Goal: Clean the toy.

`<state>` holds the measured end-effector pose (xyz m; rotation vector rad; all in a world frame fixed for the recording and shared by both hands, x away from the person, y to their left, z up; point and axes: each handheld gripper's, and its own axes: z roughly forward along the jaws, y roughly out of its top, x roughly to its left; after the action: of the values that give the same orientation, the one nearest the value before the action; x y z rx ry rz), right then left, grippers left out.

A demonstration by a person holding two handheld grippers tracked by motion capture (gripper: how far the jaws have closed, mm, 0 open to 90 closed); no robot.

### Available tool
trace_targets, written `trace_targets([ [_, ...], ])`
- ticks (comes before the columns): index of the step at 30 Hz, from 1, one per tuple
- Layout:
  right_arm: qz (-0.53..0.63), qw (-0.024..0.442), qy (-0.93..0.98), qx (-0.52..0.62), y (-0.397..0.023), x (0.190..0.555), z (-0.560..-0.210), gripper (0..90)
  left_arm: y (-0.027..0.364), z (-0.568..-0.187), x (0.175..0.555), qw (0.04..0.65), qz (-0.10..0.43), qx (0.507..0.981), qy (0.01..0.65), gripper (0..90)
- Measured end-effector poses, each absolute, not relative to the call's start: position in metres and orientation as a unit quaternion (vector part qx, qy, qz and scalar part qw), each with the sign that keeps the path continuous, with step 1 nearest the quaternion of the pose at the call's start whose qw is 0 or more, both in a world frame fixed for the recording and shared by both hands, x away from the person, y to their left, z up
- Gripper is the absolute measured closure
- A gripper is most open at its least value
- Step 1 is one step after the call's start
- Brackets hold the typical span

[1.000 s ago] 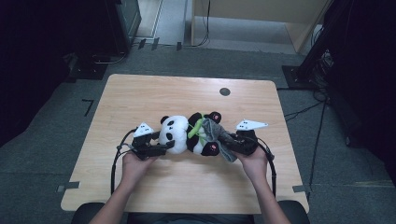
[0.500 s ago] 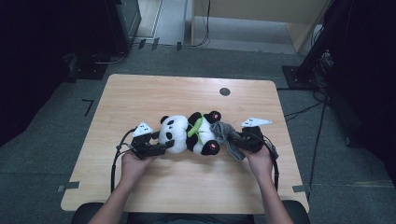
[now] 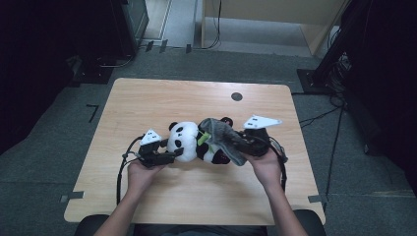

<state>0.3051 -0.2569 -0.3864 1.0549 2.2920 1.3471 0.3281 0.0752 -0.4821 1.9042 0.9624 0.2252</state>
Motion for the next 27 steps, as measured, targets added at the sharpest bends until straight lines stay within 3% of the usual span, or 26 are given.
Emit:
trace_targets([
  [15,0.407,0.118,0.85,0.315,-0.129,0.344,-0.381,75.3,0.076,-0.483,0.327,0.487,0.097,0.773,0.395,33.1],
  [19,0.372,0.137,0.867,0.303,-0.1,0.348,-0.395,75.4,0.076,-0.483,0.327,0.486,0.099,0.772,0.399,33.7],
  [27,0.366,0.133,0.878,0.28,-0.108,0.336,-0.415,76.9,0.077,-0.485,0.328,0.49,0.088,0.764,0.411,36.8],
])
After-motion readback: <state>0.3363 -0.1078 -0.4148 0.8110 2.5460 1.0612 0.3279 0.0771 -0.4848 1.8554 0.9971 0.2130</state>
